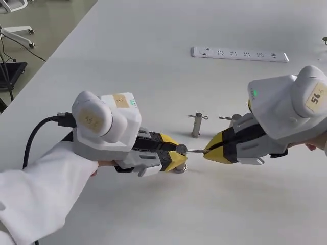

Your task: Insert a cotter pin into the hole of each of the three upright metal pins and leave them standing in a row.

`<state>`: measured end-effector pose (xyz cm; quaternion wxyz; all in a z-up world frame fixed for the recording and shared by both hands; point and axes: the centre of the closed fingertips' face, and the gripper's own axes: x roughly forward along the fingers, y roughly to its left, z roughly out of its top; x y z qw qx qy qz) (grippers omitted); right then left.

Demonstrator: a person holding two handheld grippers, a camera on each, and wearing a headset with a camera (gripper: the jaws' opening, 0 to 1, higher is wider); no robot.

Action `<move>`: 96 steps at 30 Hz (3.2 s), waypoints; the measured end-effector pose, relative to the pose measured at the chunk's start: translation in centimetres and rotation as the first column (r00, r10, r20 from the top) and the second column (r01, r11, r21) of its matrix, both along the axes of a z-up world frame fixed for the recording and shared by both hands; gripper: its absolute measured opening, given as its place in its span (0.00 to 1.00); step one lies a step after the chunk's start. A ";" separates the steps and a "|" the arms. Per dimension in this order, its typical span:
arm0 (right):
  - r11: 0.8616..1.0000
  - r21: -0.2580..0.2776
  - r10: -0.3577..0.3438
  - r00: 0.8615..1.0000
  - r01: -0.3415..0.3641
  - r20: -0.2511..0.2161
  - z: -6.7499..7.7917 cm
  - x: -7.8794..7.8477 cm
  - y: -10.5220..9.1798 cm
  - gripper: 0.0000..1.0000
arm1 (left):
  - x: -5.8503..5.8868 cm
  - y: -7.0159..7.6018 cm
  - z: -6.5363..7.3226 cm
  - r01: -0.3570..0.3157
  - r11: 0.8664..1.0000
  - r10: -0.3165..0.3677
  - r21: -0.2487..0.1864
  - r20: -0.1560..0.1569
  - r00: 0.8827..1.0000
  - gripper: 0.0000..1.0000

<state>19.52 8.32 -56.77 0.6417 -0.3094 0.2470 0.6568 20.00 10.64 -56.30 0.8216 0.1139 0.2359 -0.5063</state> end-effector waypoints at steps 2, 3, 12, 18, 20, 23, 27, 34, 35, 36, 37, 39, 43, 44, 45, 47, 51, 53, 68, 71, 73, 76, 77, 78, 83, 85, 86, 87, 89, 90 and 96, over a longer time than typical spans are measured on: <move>1.000 -0.001 0.006 1.000 -0.006 -0.001 -0.1 -0.1 0.3 0.00 | 0.0 0.0 0.0 0.005 1.000 -0.005 0.000 -0.002 1.000 0.11; 1.000 -0.001 0.007 1.000 -0.007 0.001 -0.1 -0.1 0.4 0.00 | 0.0 0.0 0.0 0.008 1.000 -0.008 0.002 0.000 1.000 0.11; 1.000 0.002 0.018 1.000 -0.018 0.011 -0.1 -0.2 1.5 0.00 | 0.0 -0.1 -0.1 0.018 1.000 -0.018 0.021 0.001 1.000 0.11; 0.998 -0.034 0.058 0.997 -0.056 0.052 -0.3 0.0 2.3 0.00 | 0.0 -0.2 -0.2 0.023 0.999 -0.023 0.030 0.004 1.000 0.11; 0.996 -0.044 0.081 0.994 -0.078 0.078 -0.4 0.2 2.4 0.00 | 0.0 -0.2 -0.2 0.024 0.999 -0.024 0.037 0.008 1.000 0.11; 0.996 -0.037 0.080 0.994 -0.077 0.072 -0.3 0.1 2.6 0.00 | 0.0 -0.2 -0.3 0.029 0.999 -0.029 0.044 0.009 1.000 0.11; 0.990 -0.066 0.132 0.986 -0.125 0.105 -0.4 0.1 2.5 0.00 | 0.0 -0.2 -0.3 0.041 0.998 -0.042 0.056 0.011 0.999 0.11; 0.988 -0.085 0.142 0.978 -0.130 0.153 -0.8 1.0 2.1 0.15 | 0.1 -0.3 -0.4 0.058 0.997 -0.059 0.060 0.011 0.998 0.11; 0.988 -0.088 0.139 0.979 -0.127 0.150 -0.9 1.1 1.8 0.18 | 0.1 -0.3 -0.4 0.060 0.996 -0.061 0.060 0.011 0.998 0.11; 0.989 -0.086 0.134 0.982 -0.123 0.135 -0.9 1.0 1.5 0.16 | 0.1 -0.3 -0.4 0.061 0.996 -0.062 0.059 0.010 0.998 0.11; 0.990 -0.081 0.125 0.984 -0.115 0.125 -0.8 1.0 1.3 0.12 | 0.1 -0.3 -0.4 0.062 0.996 -0.063 0.059 0.010 0.998 0.11; 0.994 -0.065 0.097 0.989 -0.090 0.108 -0.7 1.5 1.0 0.11 | 0.1 -0.3 -0.4 0.064 0.996 -0.065 0.059 0.009 0.998 0.11; 0.999 -0.014 0.047 0.997 -0.046 0.053 -0.1 1.3 1.1 0.05 | 0.1 -0.3 -0.5 0.065 0.996 -0.065 0.053 0.003 0.998 0.11; 0.999 -0.001 0.039 0.998 -0.039 0.047 0.1 1.3 1.2 0.03 | 0.1 -0.3 -0.5 0.067 0.996 -0.067 0.053 0.004 0.998 0.11; 0.999 0.006 0.037 0.999 -0.037 0.040 0.3 1.1 1.2 0.01 | 0.1 -0.3 -0.5 0.067 0.996 -0.067 0.053 0.003 0.998 0.11; 0.999 0.002 0.038 0.998 -0.038 0.042 0.3 0.9 1.1 0.00 | 0.1 -0.3 -0.6 0.069 0.996 -0.069 0.053 0.001 0.998 0.11; 0.999 0.003 0.036 0.999 -0.036 0.038 0.4 0.6 1.2 0.00 | 0.2 -0.3 -0.6 0.070 0.996 -0.070 0.056 0.001 0.998 0.11; 0.999 0.007 0.035 0.999 -0.035 0.032 0.4 0.5 1.3 0.00 | 0.2 -0.3 -0.6 0.068 0.996 -0.068 0.056 -0.001 0.998 0.11; 1.000 -0.009 0.024 0.999 -0.024 0.036 0.5 0.2 1.5 0.08 | -0.3 0.1 -1.3 0.058 0.995 -0.056 0.084 -0.026 0.998 0.15; 1.000 0.008 0.011 1.000 -0.011 0.025 0.7 0.2 1.6 0.13 | -0.4 0.4 -1.2 0.049 0.995 -0.047 0.082 -0.028 0.999 0.26; 1.000 0.008 0.005 1.000 -0.005 0.006 0.7 0.0 1.6 0.16 | -0.5 0.7 -1.2 0.047 0.995 -0.045 0.087 -0.026 0.999 0.33; 1.000 0.017 0.000 1.000 0.001 -0.017 0.4 -0.2 1.9 0.18 | -0.7 1.2 -0.8 0.019 0.998 -0.016 0.059 -0.043 0.999 0.42; 1.000 0.020 0.001 1.000 0.000 -0.019 0.4 -0.3 1.9 0.19 | -0.7 1.3 -0.7 0.003 0.999 0.000 0.042 -0.054 0.999 0.49; 0.999 0.037 0.000 1.000 0.001 -0.014 0.4 -0.3 2.3 0.20 | -0.9 1.4 -0.6 0.008 0.999 -0.007 0.031 -0.045 0.999 0.56; 0.995 0.099 -0.025 0.998 0.030 -0.053 0.2 -0.3 3.3 0.25 | -2.0 1.5 -0.6 0.005 1.000 -0.005 0.004 -0.078 0.997 0.84; 0.994 0.101 -0.027 0.998 0.032 -0.057 -0.1 -0.3 3.7 0.25 | -2.5 1.6 -0.7 -0.008 1.000 0.007 -0.007 -0.102 0.995 0.93; 0.994 0.101 -0.027 0.998 0.033 -0.059 -0.2 -0.3 3.9 0.24 | -2.9 1.6 -0.8 -0.008 1.000 0.007 -0.013 -0.110 0.994 0.97; 0.994 0.106 -0.028 0.998 0.035 -0.063 -0.2 -0.4 4.0 0.24 | -3.2 1.5 -0.8 -0.009 1.000 0.007 -0.023 -0.118 0.993 1.00; 0.990 0.132 -0.045 0.995 0.057 -0.094 -0.1 -0.4 4.4 0.22 | -3.5 1.6 -0.8 -0.021 0.999 0.017 -0.033 -0.127 0.992 0.99; 0.989 0.136 -0.047 0.994 0.060 -0.096 -0.2 -0.3 4.5 0.20 | -3.5 1.7 -0.8 -0.029 0.999 0.024 -0.033 -0.127 0.992 0.99; 0.983 0.147 -0.089 0.989 0.107 -0.120 -0.9 0.1 4.7 0.19 | -3.7 1.9 -0.4 -0.080 0.995 0.071 -0.061 -0.144 0.987 0.99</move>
